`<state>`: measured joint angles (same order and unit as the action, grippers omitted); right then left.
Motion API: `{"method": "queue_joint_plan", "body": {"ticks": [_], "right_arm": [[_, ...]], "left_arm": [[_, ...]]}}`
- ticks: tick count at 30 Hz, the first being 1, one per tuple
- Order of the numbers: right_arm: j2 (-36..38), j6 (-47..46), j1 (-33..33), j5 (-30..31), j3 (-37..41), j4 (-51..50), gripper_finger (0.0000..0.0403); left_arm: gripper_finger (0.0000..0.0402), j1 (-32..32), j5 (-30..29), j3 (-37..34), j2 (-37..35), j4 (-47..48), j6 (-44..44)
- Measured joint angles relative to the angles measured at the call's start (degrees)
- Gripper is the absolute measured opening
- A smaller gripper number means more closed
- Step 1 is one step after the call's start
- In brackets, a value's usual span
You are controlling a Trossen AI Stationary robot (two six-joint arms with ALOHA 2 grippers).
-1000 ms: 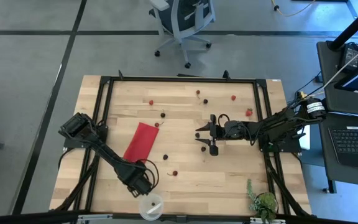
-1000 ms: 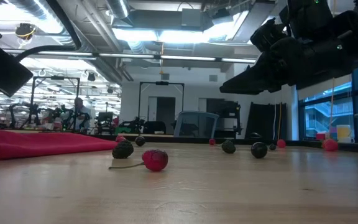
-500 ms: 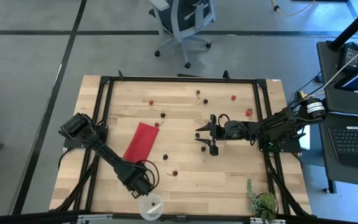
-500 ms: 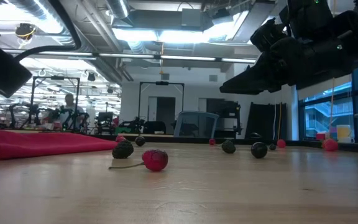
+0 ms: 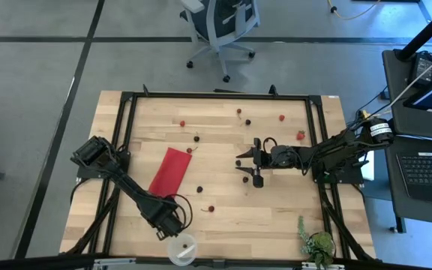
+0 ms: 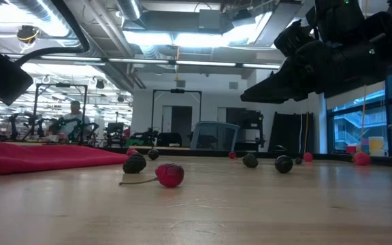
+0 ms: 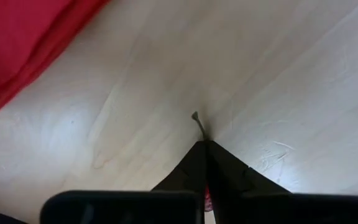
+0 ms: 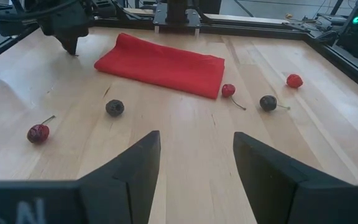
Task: Pick and placing Produce into tupperware
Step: Put the red cherries into the transparent bin
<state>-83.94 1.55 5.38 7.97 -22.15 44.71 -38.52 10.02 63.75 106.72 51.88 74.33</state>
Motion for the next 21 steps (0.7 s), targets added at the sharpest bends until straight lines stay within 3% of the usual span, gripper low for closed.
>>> {"method": "queue_joint_plan", "body": {"ticks": [3,11,17,21], "right_arm": [[0.0,0.0,0.0,0.0,0.0,0.0,0.0205],[0.0,0.2,0.0,0.0,0.0,0.0,0.0205],[0.0,0.1,0.0,0.0,0.0,0.0,0.0205],[0.0,0.0,0.1,0.0,0.0,0.0,0.0205]], "left_arm": [[0.0001,0.3,-0.2,0.0,-0.2,0.3,-2.7],[0.0000,0.6,-7.3,-0.2,-6.4,4.1,-2.9],[0.0000,-0.1,-18.3,-0.2,-15.3,3.4,-3.5],[0.0000,-2.2,-27.0,-0.2,-20.7,-3.3,-7.8]]}}
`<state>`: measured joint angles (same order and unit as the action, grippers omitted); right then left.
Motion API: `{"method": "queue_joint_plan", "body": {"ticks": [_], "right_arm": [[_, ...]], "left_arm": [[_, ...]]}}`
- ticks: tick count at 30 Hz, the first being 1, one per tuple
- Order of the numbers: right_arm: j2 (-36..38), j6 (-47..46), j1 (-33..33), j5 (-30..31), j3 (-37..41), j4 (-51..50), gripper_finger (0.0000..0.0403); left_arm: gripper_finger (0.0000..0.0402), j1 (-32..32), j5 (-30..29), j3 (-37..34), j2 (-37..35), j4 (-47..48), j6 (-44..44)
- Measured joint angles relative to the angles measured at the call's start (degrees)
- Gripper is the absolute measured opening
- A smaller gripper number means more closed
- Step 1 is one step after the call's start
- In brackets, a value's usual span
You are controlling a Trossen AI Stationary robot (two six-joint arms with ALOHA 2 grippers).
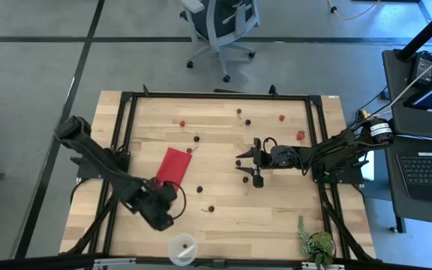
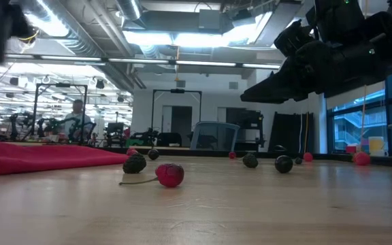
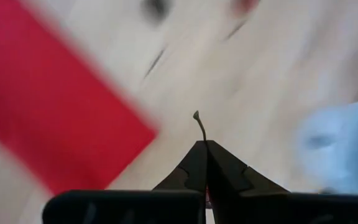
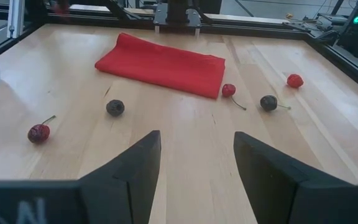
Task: Pick and placing Produce into tupperware
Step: Put the red cherries into the transparent bin
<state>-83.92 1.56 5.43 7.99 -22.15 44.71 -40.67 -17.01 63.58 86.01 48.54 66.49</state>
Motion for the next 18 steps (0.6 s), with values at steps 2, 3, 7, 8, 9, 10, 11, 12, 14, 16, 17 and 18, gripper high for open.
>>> {"method": "queue_joint_plan", "body": {"ticks": [2,3,7,8,9,10,11,12,14,16,17,18], "right_arm": [[0.0,0.0,0.1,0.0,0.0,0.0,0.0205],[0.0,0.0,0.1,0.0,0.0,0.0,0.0205],[0.0,-2.1,0.1,0.0,0.0,0.1,0.0205],[0.0,-2.8,0.1,0.0,0.0,0.1,0.0205],[0.0,-3.1,0.1,0.0,0.0,0.1,0.0205],[0.0,-3.6,0.1,0.0,0.0,0.1,0.0205],[0.0,-4.3,0.1,0.0,0.0,0.1,0.0205],[0.0,-4.7,0.1,0.0,0.0,0.1,0.0205],[0.0,-5.7,0.1,0.0,0.0,0.1,0.0205],[0.0,-6.0,0.1,0.0,0.0,0.1,0.0205],[0.0,-6.0,0.1,0.0,0.0,0.1,0.0205],[0.0,-6.0,0.1,0.0,0.0,0.1,0.0205]], "left_arm": [[0.0000,-1.8,-4.2,0.0,-1.8,-6.7,-4.3],[0.0000,-2.8,-5.7,0.0,-2.6,-10.7,-7.1],[0.0000,-6.7,-10.7,0.1,-3.2,-26.1,-19.3],[0.0000,-7.5,-11.7,0.1,-2.9,-28.8,-21.6],[0.0000,-8.0,-12.4,0.2,-2.3,-31.1,-23.4],[0.0000,-8.4,-12.6,0.2,-1.6,-32.5,-24.7],[0.0000,-8.7,-12.7,0.2,-0.8,-33.1,-25.3],[0.0000,-8.8,-12.8,0.2,0.2,-33.8,-25.7],[0.0000,-8.8,-12.3,0.2,2.3,-35.2,-26.2],[0.0000,-8.8,-11.3,0.2,4.4,-36.3,-26.2],[0.0000,-8.8,-10.8,0.2,5.4,-37.1,-26.1],[0.0000,-8.8,-10.5,0.2,6.3,-38.0,-26.1]]}}
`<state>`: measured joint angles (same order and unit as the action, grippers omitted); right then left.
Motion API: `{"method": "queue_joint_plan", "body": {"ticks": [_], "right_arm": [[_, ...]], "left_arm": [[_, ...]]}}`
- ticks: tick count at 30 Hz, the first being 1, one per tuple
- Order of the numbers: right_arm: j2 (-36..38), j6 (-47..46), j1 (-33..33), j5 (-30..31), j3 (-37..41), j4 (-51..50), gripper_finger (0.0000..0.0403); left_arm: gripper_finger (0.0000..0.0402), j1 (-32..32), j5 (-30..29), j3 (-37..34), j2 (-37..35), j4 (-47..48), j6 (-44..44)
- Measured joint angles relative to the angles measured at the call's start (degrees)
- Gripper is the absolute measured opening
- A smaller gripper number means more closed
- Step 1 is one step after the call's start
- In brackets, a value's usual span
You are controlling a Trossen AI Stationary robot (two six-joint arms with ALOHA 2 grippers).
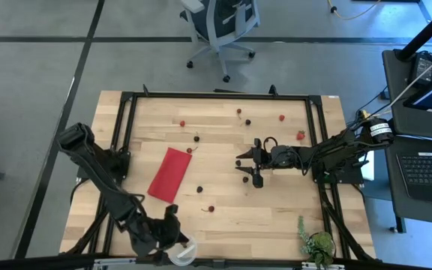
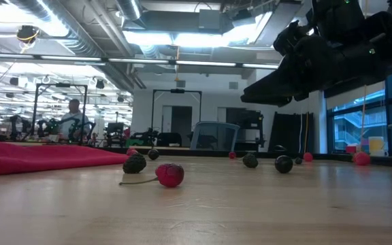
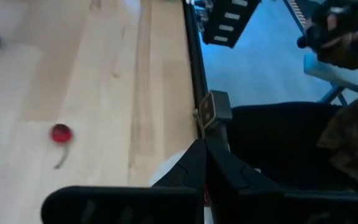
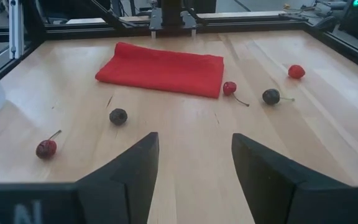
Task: Pick and placing Produce into tupperware
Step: Put the red cherries into the transparent bin
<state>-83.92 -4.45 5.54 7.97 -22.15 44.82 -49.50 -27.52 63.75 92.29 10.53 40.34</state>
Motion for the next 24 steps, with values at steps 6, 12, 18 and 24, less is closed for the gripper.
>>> {"method": "queue_joint_plan", "body": {"ticks": [6,12,18,24], "right_arm": [[0.0,0.0,0.0,0.0,0.0,0.0,0.0205],[0.0,0.0,0.0,0.0,0.0,0.0,0.0205],[0.0,0.2,0.0,0.0,0.0,0.0,0.0205],[0.0,0.2,0.0,0.0,0.0,-0.1,0.0205]], "left_arm": [[0.0000,0.0,2.0,0.0,3.3,-3.7,0.1],[0.0000,0.0,2.2,0.0,5.4,-3.8,1.5],[0.0000,0.1,3.7,0.0,7.3,-3.6,3.2],[0.0000,0.1,4.6,0.0,7.4,-3.5,4.5]]}}
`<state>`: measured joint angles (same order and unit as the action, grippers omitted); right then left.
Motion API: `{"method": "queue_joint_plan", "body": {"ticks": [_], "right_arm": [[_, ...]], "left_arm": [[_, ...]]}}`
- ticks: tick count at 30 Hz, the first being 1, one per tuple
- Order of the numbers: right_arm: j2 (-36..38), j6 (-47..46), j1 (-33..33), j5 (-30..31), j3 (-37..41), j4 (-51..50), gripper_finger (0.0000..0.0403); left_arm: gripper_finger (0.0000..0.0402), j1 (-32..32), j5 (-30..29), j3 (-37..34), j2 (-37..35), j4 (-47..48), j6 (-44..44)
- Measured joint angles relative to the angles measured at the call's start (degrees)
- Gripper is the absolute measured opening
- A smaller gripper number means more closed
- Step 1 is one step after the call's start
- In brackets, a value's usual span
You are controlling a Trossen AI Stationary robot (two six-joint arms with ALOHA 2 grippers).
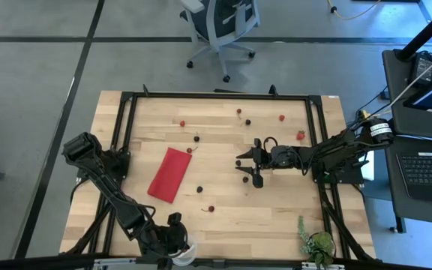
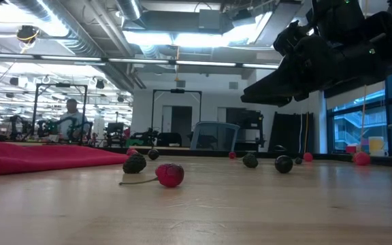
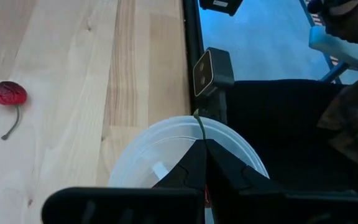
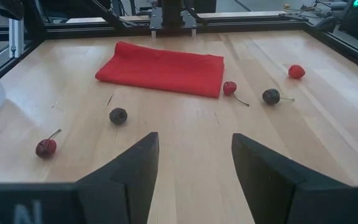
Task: Pick and placing Produce into tupperware
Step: Put the red cherries into the transparent bin, then move the transparent bin from the bottom left of the table to the center of the table
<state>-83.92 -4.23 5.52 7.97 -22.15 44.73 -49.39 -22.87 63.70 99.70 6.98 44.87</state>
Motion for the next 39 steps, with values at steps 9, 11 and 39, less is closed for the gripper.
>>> {"method": "queue_joint_plan", "body": {"ticks": [9,11,39], "right_arm": [[0.0,0.0,0.0,0.0,0.0,0.0,0.0205],[0.0,0.0,0.0,0.0,0.0,0.0,0.0205],[0.0,0.0,0.0,0.0,0.0,0.0,0.0205]], "left_arm": [[0.0000,0.0,-0.1,0.0,0.0,0.2,0.0],[0.0000,0.0,0.0,0.0,0.0,0.2,-0.3],[0.0089,0.0,0.1,0.0,0.0,1.4,-1.5]]}}
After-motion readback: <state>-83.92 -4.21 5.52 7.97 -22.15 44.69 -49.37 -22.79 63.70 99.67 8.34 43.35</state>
